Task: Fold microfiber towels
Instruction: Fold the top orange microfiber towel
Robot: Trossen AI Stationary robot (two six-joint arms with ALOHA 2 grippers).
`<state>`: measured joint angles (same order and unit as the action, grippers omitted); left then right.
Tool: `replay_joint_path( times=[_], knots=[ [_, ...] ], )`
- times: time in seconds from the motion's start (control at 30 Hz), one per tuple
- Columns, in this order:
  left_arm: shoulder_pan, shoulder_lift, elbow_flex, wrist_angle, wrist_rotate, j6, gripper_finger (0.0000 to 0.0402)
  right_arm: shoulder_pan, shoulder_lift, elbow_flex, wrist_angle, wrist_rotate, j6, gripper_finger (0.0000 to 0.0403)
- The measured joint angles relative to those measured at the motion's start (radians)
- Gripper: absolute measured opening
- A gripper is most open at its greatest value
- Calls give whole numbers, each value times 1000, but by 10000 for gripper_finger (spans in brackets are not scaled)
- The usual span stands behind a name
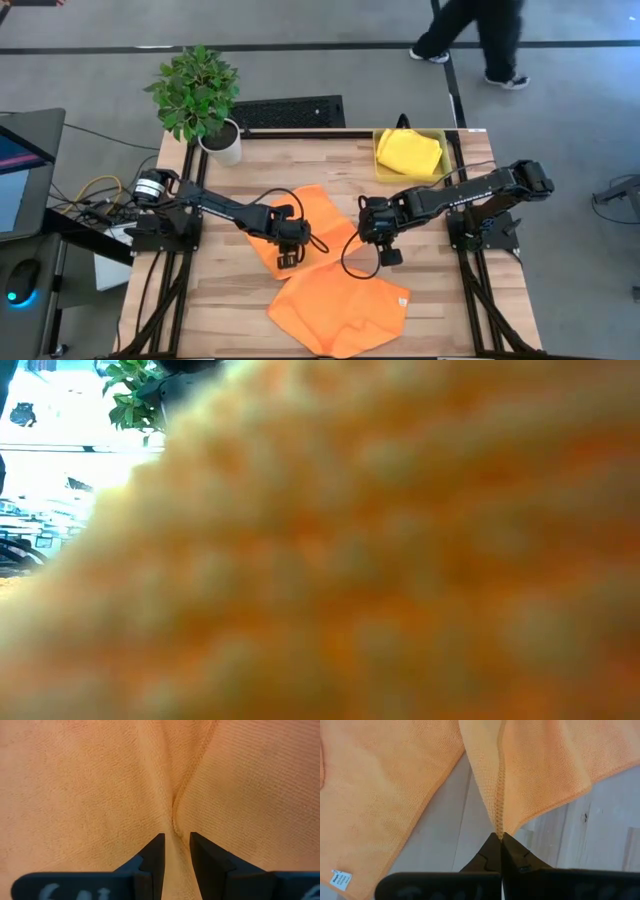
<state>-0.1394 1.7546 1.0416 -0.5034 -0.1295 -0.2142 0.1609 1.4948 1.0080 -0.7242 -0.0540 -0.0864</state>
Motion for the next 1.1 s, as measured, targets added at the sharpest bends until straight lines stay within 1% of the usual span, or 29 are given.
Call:
replay_joint_path(
  times=[0.17, 0.27, 0.4, 0.43, 0.63, 0.73, 0.9, 1.1],
  knots=[
    [2, 0, 0, 21, 0, 0, 82, 0, 0, 0, 1, 0, 0, 8],
    [2, 2, 0, 26, 14, 1, 75, 0, 0, 0, 1, 1, 0, 8],
    [2, 21, 0, 16, 38, -4, 50, 0, 0, 0, 1, 2, 0, 8],
    [2, 28, 2, 34, 41, -4, 43, 0, 0, 0, 1, 2, 0, 8],
    [5, 31, 2, 18, 28, -16, 10, 0, 0, 0, -2, 1, -1, 8],
    [5, 20, 3, 9, 27, -24, 2, 0, 0, 0, -3, 2, -1, 8],
    [5, 5, 23, -64, 27, -42, 1, 0, 0, 0, -2, 1, -1, 8],
    [5, -7, 96, -169, 21, -34, 0, 0, 0, 0, -1, 1, -1, 8]
  ],
)
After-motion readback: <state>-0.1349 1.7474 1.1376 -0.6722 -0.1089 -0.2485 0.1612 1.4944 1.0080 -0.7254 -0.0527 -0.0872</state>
